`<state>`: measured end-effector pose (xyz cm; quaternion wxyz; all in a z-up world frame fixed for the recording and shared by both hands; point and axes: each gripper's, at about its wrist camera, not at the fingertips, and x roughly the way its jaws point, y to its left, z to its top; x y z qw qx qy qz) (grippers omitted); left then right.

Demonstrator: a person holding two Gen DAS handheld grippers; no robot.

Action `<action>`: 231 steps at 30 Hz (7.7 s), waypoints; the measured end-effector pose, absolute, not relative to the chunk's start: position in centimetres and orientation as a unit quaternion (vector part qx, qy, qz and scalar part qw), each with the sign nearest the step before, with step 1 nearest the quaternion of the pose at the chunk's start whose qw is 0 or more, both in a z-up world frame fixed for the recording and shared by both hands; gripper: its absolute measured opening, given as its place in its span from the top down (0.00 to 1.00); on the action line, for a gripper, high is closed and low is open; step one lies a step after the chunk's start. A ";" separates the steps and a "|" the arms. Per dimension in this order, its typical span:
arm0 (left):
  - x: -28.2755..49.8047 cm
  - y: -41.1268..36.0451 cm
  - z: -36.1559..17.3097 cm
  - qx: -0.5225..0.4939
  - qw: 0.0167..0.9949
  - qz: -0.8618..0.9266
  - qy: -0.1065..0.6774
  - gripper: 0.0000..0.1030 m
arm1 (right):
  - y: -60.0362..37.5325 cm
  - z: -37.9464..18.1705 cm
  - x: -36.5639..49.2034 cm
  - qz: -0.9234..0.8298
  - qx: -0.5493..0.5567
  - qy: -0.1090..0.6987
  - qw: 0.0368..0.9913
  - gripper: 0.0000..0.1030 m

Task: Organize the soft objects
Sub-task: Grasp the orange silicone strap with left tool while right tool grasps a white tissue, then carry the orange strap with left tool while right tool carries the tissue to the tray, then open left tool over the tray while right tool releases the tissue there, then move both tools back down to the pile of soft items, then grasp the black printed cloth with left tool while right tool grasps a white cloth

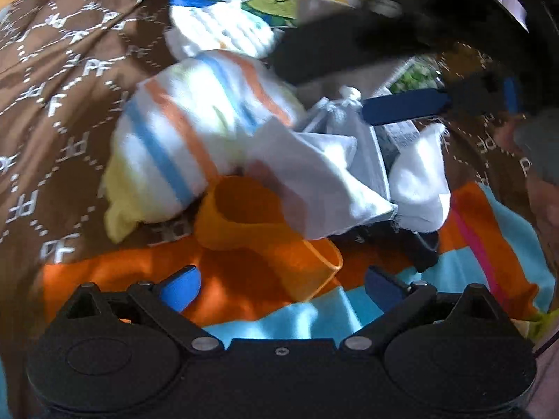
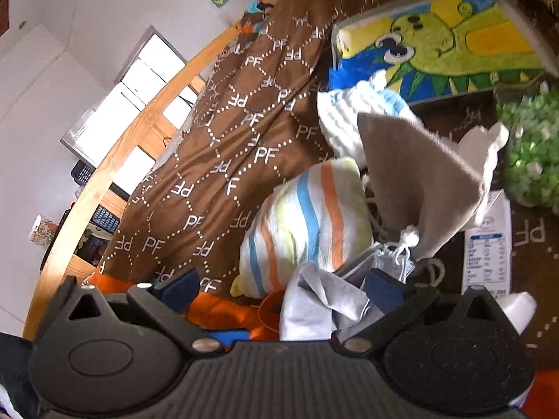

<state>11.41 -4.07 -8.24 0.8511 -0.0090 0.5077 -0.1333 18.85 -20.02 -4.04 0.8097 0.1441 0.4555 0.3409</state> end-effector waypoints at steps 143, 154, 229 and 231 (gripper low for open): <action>15.0 -3.1 12.5 -0.048 0.984 -0.107 0.133 0.06 | -24.7 10.8 14.0 0.013 0.008 0.077 0.997 0.00; 7.5 -2.2 8.3 -0.048 0.985 -0.105 0.129 0.01 | -21.0 7.0 5.8 -0.009 -0.042 0.078 0.996 0.00; 14.2 -9.0 -10.8 -0.016 0.840 -0.211 0.500 0.82 | -28.8 -9.2 17.8 0.056 0.211 0.566 0.795 0.65; 13.9 -8.6 -10.5 -0.021 0.837 -0.203 0.507 0.86 | -29.1 -9.0 17.4 0.049 0.208 0.560 0.800 0.75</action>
